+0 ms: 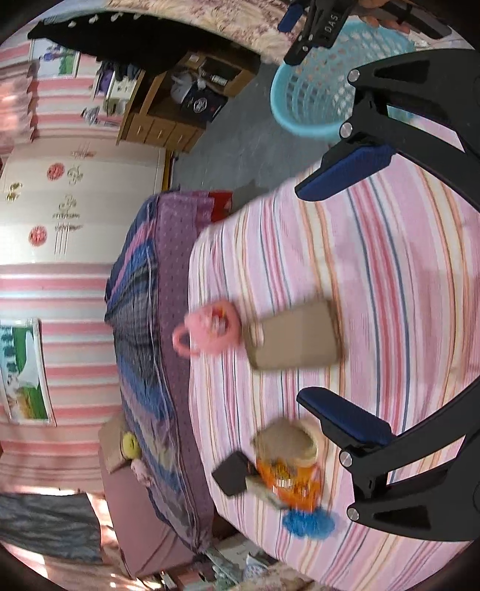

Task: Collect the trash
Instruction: 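Move both open tools back over the bed toward the remaining clutter, then grasp the blue plastic bag with the left tool, then grasp the brown square cork piece with the right tool while the left tool holds the blue bag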

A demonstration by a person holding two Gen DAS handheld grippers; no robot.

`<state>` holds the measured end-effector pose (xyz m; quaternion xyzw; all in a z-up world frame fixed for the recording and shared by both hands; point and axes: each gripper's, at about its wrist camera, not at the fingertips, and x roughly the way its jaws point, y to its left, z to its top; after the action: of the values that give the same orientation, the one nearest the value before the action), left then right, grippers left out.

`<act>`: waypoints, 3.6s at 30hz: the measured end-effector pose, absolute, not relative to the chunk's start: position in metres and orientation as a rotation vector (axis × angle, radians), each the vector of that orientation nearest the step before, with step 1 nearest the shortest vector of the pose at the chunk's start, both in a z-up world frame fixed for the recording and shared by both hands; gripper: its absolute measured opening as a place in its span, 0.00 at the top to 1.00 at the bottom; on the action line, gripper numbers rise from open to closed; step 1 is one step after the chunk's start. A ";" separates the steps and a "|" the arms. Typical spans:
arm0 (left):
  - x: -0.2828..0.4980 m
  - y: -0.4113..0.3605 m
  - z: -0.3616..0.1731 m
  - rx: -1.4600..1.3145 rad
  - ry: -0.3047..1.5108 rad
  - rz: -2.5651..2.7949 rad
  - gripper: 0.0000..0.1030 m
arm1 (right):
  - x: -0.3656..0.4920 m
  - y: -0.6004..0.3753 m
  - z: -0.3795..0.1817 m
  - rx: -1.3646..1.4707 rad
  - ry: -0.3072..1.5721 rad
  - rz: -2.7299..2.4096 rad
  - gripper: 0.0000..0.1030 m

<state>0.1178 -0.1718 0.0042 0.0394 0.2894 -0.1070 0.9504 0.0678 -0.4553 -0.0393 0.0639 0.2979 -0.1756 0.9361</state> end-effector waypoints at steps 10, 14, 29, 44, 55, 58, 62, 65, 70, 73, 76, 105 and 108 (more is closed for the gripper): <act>0.150 -0.072 0.005 0.064 0.581 -0.065 0.05 | 0.111 -0.378 -0.032 0.050 0.618 -0.258 0.09; 0.160 -0.040 -0.002 0.091 0.574 -0.011 0.05 | 0.126 -0.349 -0.033 0.021 0.632 -0.218 0.09; 0.178 0.035 -0.029 0.037 0.637 0.062 0.05 | 0.156 -0.269 -0.045 -0.062 0.674 -0.131 0.09; 0.187 0.091 -0.051 -0.014 0.725 0.116 0.05 | 0.176 -0.209 -0.051 -0.047 0.680 -0.067 0.09; 0.214 0.116 -0.065 -0.066 0.788 0.117 0.05 | 0.185 -0.204 -0.056 -0.031 0.701 -0.071 0.09; 0.223 0.120 -0.070 -0.103 0.812 0.107 0.06 | 0.190 -0.203 -0.057 -0.023 0.703 -0.069 0.09; 0.231 0.118 -0.072 -0.112 0.825 0.070 0.38 | 0.196 -0.197 -0.058 -0.028 0.704 -0.057 0.09; 0.229 0.117 -0.070 -0.121 0.807 0.051 0.60 | 0.199 -0.188 -0.059 -0.043 0.703 -0.040 0.09; 0.215 0.123 -0.056 -0.102 0.747 0.054 0.80 | 0.198 -0.174 -0.059 -0.073 0.692 -0.021 0.09; 0.209 0.133 -0.050 -0.111 0.732 0.067 0.81 | 0.197 -0.166 -0.059 -0.091 0.687 -0.008 0.09; 0.208 0.142 -0.050 -0.107 0.737 0.100 0.81 | 0.197 -0.156 -0.059 -0.091 0.688 0.022 0.09; 0.215 0.162 -0.053 -0.077 0.766 0.157 0.81 | 0.247 -0.063 -0.068 -0.213 0.712 0.247 0.45; 0.212 0.163 -0.051 -0.081 0.763 0.160 0.81 | 0.242 -0.066 -0.064 -0.210 0.689 0.242 0.45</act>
<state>0.2125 0.1629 -0.0514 -0.0395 0.3717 0.0778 0.9242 0.2416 -0.0659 -0.0640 -0.1024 0.3360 0.1182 0.9288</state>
